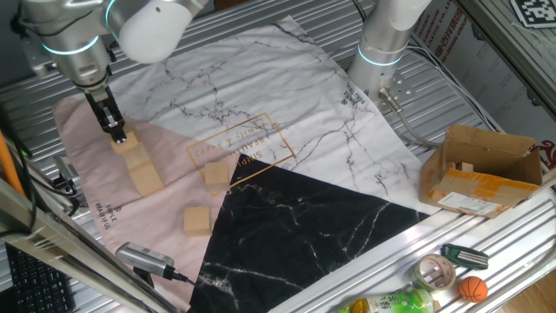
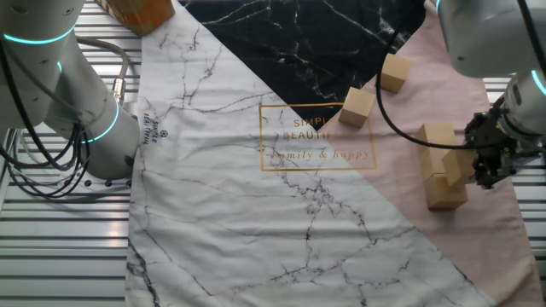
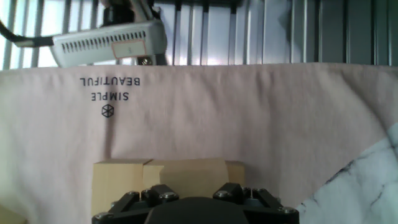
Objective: Stack the blocks into a pyramid shape
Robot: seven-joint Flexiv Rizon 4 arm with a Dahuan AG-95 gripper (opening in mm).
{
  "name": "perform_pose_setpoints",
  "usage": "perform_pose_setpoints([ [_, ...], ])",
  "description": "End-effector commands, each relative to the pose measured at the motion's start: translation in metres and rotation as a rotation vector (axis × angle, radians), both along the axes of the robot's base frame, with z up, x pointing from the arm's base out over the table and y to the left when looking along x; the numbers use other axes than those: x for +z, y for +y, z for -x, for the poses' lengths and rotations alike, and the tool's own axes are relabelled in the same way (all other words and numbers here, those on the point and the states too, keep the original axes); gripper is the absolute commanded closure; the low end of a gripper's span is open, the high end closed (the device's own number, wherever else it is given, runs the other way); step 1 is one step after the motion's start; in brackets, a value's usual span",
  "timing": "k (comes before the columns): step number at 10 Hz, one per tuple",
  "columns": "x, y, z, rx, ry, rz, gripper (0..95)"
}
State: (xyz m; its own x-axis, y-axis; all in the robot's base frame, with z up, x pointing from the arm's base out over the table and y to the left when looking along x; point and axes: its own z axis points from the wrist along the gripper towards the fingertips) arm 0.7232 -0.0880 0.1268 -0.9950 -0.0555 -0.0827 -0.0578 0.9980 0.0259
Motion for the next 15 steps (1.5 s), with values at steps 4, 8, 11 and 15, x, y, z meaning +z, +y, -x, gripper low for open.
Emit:
perform_pose_setpoints([
  [4,-0.0048,0.0043,0.0,-0.027,0.007,0.004,95.0],
  [8,-0.0073,0.0071,-0.0036,-0.071,0.022,0.001,95.0],
  [11,-0.0084,0.0067,-0.004,-0.101,0.033,-0.011,95.0],
  [15,-0.0102,0.0056,-0.0016,-0.11,0.037,-0.016,95.0],
])
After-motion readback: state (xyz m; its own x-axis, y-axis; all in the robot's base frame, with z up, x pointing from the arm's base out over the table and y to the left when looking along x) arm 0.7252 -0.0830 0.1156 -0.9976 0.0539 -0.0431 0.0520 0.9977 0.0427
